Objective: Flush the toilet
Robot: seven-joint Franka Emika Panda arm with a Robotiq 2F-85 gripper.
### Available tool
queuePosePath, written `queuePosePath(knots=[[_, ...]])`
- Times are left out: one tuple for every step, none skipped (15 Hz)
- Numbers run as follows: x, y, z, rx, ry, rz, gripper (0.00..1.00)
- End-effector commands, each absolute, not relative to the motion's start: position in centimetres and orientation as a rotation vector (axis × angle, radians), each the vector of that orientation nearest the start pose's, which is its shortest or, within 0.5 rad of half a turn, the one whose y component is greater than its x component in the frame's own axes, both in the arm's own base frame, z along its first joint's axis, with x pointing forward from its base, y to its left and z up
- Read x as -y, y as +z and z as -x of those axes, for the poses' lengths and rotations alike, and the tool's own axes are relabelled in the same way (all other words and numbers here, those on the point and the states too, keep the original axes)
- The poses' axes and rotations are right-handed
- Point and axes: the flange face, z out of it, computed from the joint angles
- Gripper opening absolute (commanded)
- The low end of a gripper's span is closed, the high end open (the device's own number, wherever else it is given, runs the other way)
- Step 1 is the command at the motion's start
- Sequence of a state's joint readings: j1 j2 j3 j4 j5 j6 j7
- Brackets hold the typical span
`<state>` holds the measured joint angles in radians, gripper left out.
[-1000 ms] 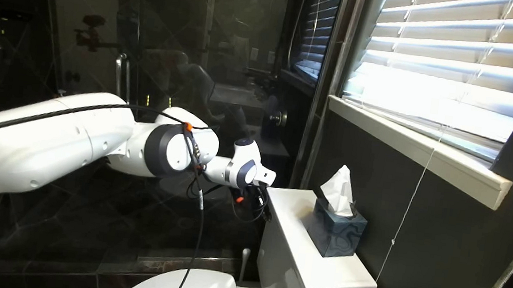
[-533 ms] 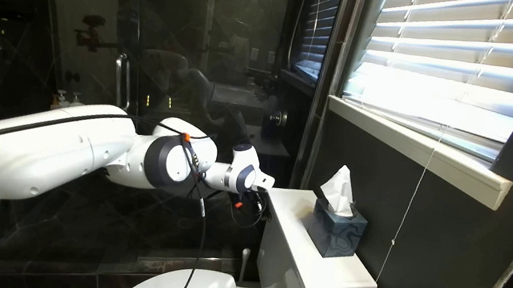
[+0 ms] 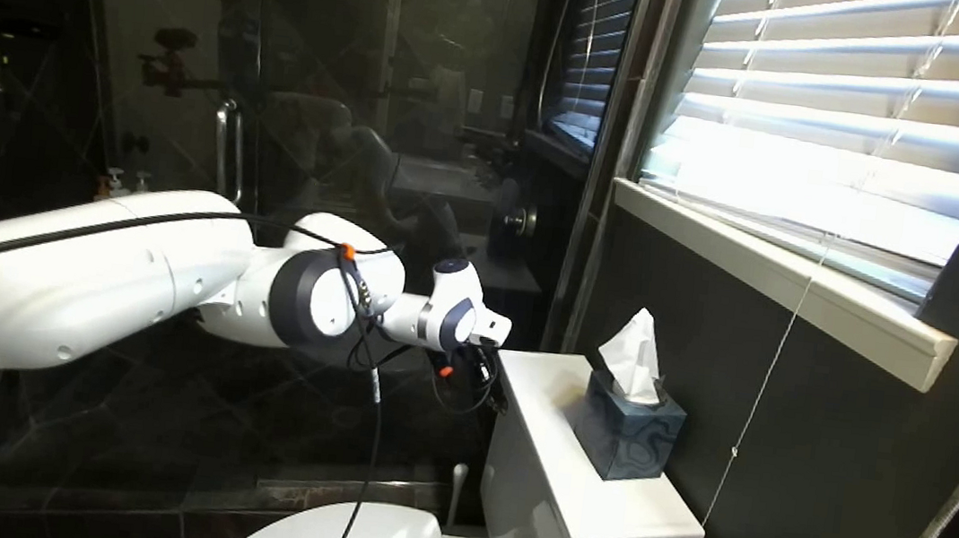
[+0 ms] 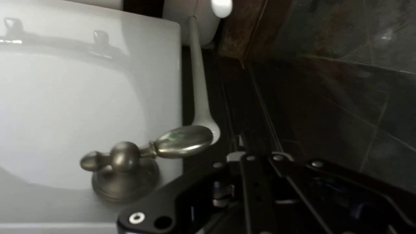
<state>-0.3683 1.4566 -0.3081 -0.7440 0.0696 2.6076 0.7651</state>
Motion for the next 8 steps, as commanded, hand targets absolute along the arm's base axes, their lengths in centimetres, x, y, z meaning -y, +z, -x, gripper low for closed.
queuePosePath(knots=[[37.2, 12.1, -72.7, -1.625, -0.798, 2.685, 0.0], [36.6, 12.9, -73.0, -1.603, -0.789, 2.689, 0.0], [36.0, 13.6, -73.1, -1.591, -0.717, 2.705, 0.0], [35.5, 14.3, -72.9, -1.591, -0.647, 2.731, 0.0], [35.3, 14.9, -72.4, -1.61, -0.574, 2.757, 0.0], [35.1, 15.5, -71.8, -1.619, -0.497, 2.787, 0.0], [35.2, 16.0, -71.1, -1.618, -0.429, 2.833, 0.0], [35.0, 16.5, -70.5, -1.565, -0.362, 2.878, 0.12]])
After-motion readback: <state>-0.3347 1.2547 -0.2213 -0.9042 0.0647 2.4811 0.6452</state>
